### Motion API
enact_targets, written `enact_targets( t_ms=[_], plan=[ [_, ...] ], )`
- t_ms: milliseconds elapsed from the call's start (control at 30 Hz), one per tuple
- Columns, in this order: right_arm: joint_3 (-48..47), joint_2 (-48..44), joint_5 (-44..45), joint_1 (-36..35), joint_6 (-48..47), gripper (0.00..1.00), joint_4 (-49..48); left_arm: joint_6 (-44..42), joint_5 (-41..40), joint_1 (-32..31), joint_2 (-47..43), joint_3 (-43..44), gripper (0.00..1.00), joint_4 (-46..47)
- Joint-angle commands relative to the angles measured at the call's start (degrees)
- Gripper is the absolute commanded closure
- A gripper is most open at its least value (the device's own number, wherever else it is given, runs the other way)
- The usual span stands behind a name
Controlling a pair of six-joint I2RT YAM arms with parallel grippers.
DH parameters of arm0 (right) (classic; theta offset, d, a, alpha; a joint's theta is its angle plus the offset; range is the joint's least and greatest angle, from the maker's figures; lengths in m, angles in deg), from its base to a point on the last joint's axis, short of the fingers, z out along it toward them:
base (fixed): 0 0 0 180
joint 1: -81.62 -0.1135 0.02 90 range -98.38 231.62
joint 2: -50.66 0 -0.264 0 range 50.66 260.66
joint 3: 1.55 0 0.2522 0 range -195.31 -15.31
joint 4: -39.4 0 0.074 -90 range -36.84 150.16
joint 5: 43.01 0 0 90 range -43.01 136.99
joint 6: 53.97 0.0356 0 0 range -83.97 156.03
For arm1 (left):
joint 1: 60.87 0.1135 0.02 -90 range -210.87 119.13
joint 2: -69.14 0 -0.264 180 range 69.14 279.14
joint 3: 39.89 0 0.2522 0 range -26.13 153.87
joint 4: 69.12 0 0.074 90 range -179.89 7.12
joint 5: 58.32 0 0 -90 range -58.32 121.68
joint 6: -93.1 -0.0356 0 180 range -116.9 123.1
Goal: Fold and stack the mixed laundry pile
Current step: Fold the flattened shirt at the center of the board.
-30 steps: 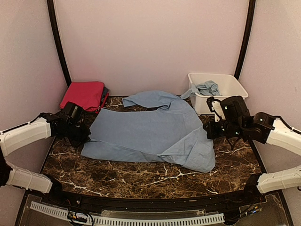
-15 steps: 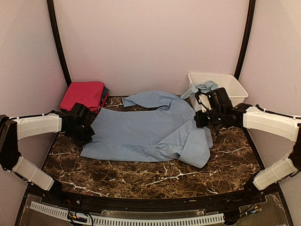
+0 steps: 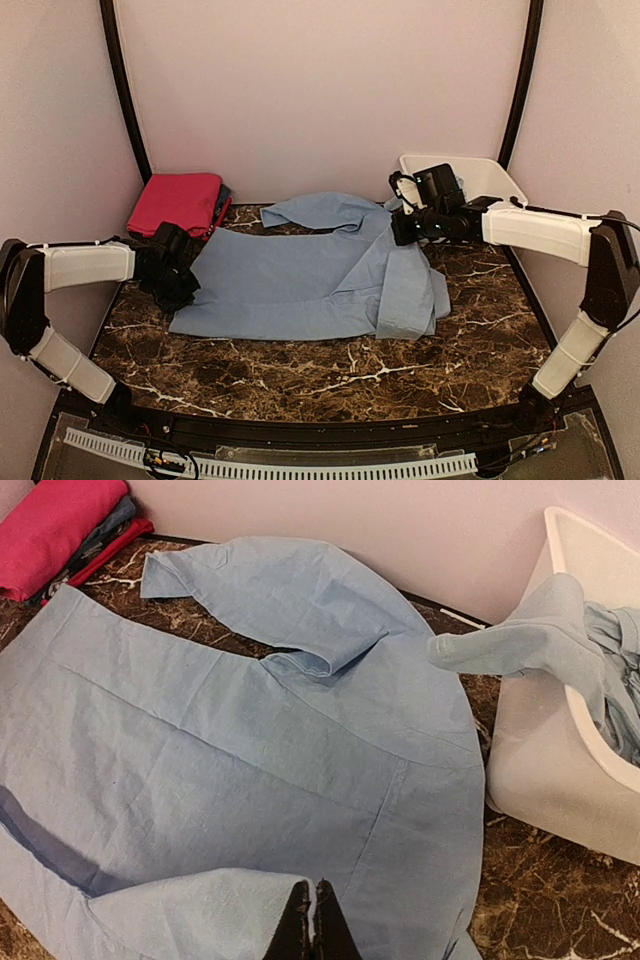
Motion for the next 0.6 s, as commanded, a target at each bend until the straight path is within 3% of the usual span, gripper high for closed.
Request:
enact_targets(
  t_ms=[0,67,233,300,433,567],
  plan=[
    [-4.00,4.67,0.82,0.29,-2.93,1.00,-3.01,-0.13,-1.33,0.87,2.42,1.06,1.00,0.79],
    [-5.84,6.82,0.32,0.23,-3.14,0.98,-2.40,-0.55,-0.90,0.97,3.73,1.53,0.95,1.13],
    [-9.83,6.03,-1.87,0.26,-1.62,0.42,3.49,-3.97,-0.33,0.99,2.30,2.93,0.72,1.88],
    [-10.11,2.66,-2.19,0.59,-0.83,0.27,5.23,-6.28,-0.99,0.95,-1.57,2.80,0.52,3.05],
    [-8.79,-5.65,-7.96,1.79,1.50,0.22,11.16,-13.22,1.43,0.79,-9.58,2.53,0.22,6.46],
    [2.61,-15.61,-18.44,1.73,7.61,0.26,13.42,-22.46,12.68,-1.63,-14.99,-0.38,0.06,14.38]
  ],
)
